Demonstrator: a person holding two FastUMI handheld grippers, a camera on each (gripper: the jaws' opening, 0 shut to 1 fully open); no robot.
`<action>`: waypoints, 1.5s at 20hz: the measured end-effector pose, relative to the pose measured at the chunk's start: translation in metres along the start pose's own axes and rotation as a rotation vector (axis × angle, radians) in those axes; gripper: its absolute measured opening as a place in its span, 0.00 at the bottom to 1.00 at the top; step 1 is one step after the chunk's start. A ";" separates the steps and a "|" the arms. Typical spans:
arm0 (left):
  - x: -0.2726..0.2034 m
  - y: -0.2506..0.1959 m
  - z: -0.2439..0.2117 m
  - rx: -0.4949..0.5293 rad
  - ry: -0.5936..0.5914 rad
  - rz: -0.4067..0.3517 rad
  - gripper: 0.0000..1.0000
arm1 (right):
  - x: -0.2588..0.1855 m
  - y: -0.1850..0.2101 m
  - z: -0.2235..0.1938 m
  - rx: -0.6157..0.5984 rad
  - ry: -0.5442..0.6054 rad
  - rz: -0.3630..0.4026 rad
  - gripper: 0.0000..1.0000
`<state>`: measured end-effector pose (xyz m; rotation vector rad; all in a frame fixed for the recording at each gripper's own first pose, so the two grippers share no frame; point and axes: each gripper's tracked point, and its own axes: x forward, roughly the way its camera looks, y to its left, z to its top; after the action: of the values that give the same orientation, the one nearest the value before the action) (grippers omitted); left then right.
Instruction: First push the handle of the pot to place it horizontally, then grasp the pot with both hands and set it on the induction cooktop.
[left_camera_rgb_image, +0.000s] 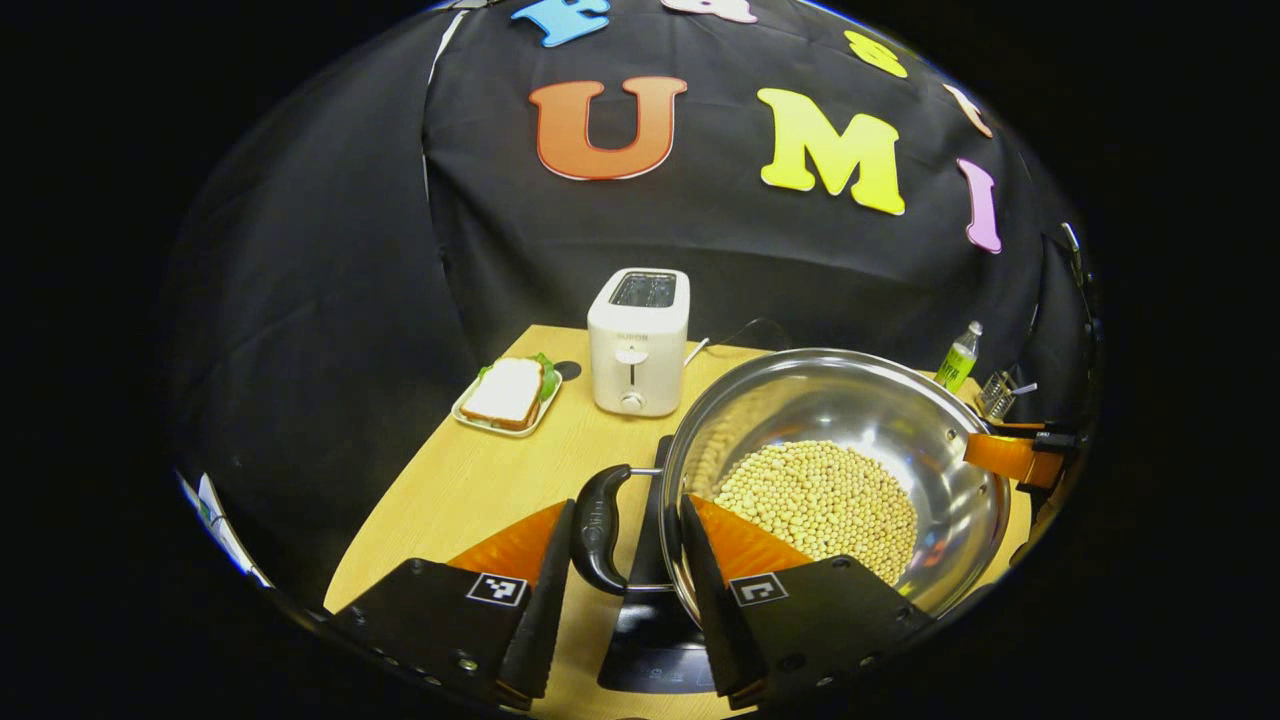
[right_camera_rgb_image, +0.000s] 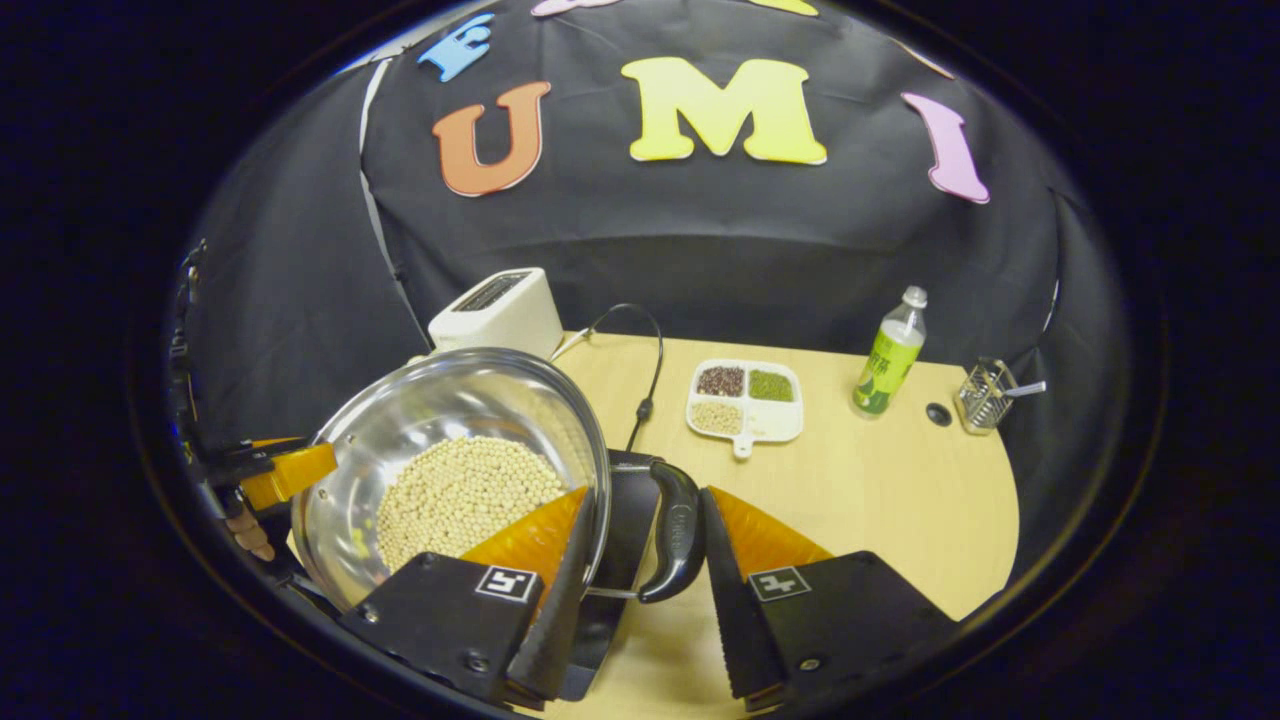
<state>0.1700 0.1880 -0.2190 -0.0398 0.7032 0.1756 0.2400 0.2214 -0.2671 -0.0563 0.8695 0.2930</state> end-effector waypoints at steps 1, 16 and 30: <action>0.008 0.001 -0.005 -0.006 0.019 0.005 0.59 | 0.009 0.001 -0.005 -0.002 0.017 -0.003 0.62; 0.053 0.003 -0.031 0.078 -0.006 0.090 0.59 | 0.054 -0.004 -0.034 0.018 -0.054 -0.054 0.61; 0.055 0.003 -0.030 0.032 -0.064 0.084 0.63 | 0.051 -0.004 -0.035 0.022 -0.115 -0.103 0.65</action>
<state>0.1914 0.1966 -0.2773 0.0253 0.6443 0.2449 0.2460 0.2238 -0.3294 -0.0630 0.7530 0.1883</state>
